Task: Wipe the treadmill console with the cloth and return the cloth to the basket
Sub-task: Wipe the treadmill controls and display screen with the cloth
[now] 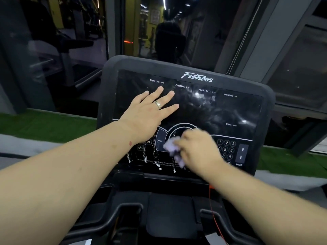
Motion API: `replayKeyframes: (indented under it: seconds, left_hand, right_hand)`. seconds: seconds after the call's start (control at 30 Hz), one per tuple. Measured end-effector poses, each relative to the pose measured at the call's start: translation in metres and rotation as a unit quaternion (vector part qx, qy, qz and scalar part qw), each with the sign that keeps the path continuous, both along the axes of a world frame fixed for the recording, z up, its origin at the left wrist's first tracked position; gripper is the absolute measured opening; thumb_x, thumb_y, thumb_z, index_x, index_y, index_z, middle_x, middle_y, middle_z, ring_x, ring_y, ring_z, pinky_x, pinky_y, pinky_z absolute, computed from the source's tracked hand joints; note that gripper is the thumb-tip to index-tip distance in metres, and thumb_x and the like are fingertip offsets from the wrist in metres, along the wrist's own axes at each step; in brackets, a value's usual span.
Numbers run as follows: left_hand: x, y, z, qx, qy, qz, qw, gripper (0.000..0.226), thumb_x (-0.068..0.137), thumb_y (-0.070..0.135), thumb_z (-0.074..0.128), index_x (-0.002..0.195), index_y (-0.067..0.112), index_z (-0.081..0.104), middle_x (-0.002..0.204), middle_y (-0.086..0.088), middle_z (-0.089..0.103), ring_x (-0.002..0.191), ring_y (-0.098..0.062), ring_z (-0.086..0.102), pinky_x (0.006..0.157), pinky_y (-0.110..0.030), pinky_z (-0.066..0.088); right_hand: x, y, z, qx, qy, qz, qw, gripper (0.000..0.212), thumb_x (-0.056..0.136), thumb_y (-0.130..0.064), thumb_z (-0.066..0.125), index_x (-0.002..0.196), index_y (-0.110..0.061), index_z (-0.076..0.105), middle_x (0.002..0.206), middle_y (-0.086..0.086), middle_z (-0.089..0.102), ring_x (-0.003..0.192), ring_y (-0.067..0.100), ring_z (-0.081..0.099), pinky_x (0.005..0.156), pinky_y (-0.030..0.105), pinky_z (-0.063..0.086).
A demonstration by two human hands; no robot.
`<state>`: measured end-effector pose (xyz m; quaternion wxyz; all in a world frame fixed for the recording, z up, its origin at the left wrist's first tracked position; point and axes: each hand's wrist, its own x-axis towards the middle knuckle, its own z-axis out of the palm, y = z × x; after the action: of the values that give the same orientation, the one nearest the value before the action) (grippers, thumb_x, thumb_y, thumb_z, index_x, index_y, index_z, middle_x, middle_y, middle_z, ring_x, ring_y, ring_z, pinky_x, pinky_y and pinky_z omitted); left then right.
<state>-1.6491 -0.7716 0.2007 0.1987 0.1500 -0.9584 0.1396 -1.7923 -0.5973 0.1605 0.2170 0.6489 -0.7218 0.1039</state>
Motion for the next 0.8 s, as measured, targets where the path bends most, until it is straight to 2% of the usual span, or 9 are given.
replayKeyframes:
  seconds: [0.1, 0.13, 0.23, 0.3, 0.37, 0.47, 0.57, 0.67, 0.8]
  left_hand:
    - [-0.001, -0.001, -0.003, 0.004, 0.016, -0.003, 1.000, 0.079, 0.102, 0.019, 0.051, 0.161, 0.043, 0.005, 0.171, 0.008, -0.012, 0.157, -0.023, -0.014, 0.127, -0.046, 0.001]
    - [-0.001, -0.002, -0.004, 0.003, 0.017, -0.005, 1.000, 0.078, 0.102, 0.020, 0.051, 0.161, 0.043, 0.005, 0.171, 0.008, -0.012, 0.157, -0.023, -0.013, 0.127, -0.046, 0.001]
    - [-0.001, -0.003, -0.005, 0.001, 0.020, -0.011, 1.000, 0.076, 0.103, 0.021, 0.050, 0.161, 0.043, 0.006, 0.171, 0.008, -0.011, 0.157, -0.023, -0.013, 0.127, -0.047, 0.002]
    - [-0.002, -0.004, -0.007, -0.001, 0.024, -0.010, 1.000, 0.079, 0.101, 0.019, 0.053, 0.161, 0.043, 0.006, 0.171, 0.007, -0.010, 0.157, -0.023, -0.012, 0.127, -0.046, 0.002]
    - [-0.004, -0.003, -0.008, -0.004, 0.028, -0.010, 1.000, 0.084, 0.098, 0.016, 0.056, 0.161, 0.043, 0.007, 0.171, 0.007, -0.011, 0.157, -0.024, -0.013, 0.126, -0.046, 0.001]
    - [-0.003, -0.004, -0.010, -0.008, 0.034, -0.008, 0.999, 0.085, 0.097, 0.014, 0.058, 0.161, 0.042, 0.008, 0.171, 0.006, -0.010, 0.157, -0.024, -0.012, 0.126, -0.046, 0.001]
    - [-0.004, -0.004, -0.010, -0.016, 0.032, -0.008, 0.999, 0.084, 0.098, 0.015, 0.057, 0.161, 0.041, 0.007, 0.171, 0.006, -0.010, 0.158, -0.025, -0.011, 0.126, -0.046, 0.002]
    - [-0.004, -0.003, -0.010, -0.012, 0.030, -0.007, 0.999, 0.085, 0.098, 0.015, 0.057, 0.160, 0.042, 0.006, 0.171, 0.006, -0.011, 0.157, -0.025, -0.012, 0.126, -0.046, 0.001]
    - [-0.004, -0.005, -0.010, -0.003, 0.039, -0.011, 0.999, 0.085, 0.097, 0.013, 0.056, 0.161, 0.042, 0.008, 0.171, 0.007, -0.010, 0.158, -0.024, -0.011, 0.126, -0.045, 0.000]
  right_hand:
    - [-0.009, -0.017, 0.019, -0.111, -0.050, -0.073, 0.990, 0.033, 0.072, -0.017, 0.047, 0.085, -0.020, 0.078, 0.077, 0.003, 0.058, 0.071, 0.030, 0.052, 0.061, 0.036, 0.047]
    - [-0.003, -0.014, 0.007, -0.112, -0.054, -0.068, 0.990, 0.033, 0.073, -0.019, 0.046, 0.085, -0.018, 0.076, 0.077, 0.003, 0.057, 0.071, 0.029, 0.051, 0.061, 0.037, 0.047]
    - [0.016, 0.011, -0.028, -0.024, -0.022, 0.010, 0.999, 0.032, 0.071, -0.030, 0.047, 0.085, -0.021, 0.074, 0.078, 0.002, 0.056, 0.068, 0.028, 0.050, 0.056, 0.036, 0.045]
    - [0.004, 0.007, -0.014, 0.003, 0.037, 0.044, 0.998, 0.032, 0.069, -0.034, 0.048, 0.084, -0.026, 0.075, 0.077, 0.000, 0.058, 0.068, 0.029, 0.053, 0.057, 0.033, 0.040]
    - [-0.009, -0.010, 0.014, -0.045, 0.049, -0.001, 0.998, 0.028, 0.070, -0.026, 0.050, 0.082, -0.025, 0.076, 0.076, 0.001, 0.059, 0.068, 0.030, 0.053, 0.058, 0.033, 0.038]
    - [-0.005, -0.020, 0.012, -0.135, -0.030, -0.066, 0.988, 0.031, 0.074, -0.018, 0.049, 0.086, -0.018, 0.077, 0.078, 0.003, 0.056, 0.069, 0.028, 0.048, 0.058, 0.036, 0.043]
    - [0.016, 0.002, -0.025, -0.043, -0.007, -0.003, 0.999, 0.020, 0.071, -0.025, 0.061, 0.086, -0.023, 0.075, 0.079, 0.001, 0.055, 0.070, 0.027, 0.048, 0.058, 0.037, 0.044]
    - [0.002, -0.003, -0.001, 0.004, 0.073, 0.020, 0.997, 0.024, 0.060, -0.029, 0.079, 0.084, -0.030, 0.075, 0.079, -0.003, 0.058, 0.071, 0.027, 0.052, 0.061, 0.031, 0.033]
    - [-0.010, -0.029, 0.037, -0.135, -0.002, -0.078, 0.988, 0.030, 0.076, -0.016, 0.054, 0.092, -0.024, 0.078, 0.080, 0.002, 0.059, 0.071, 0.030, 0.051, 0.060, 0.035, 0.042]
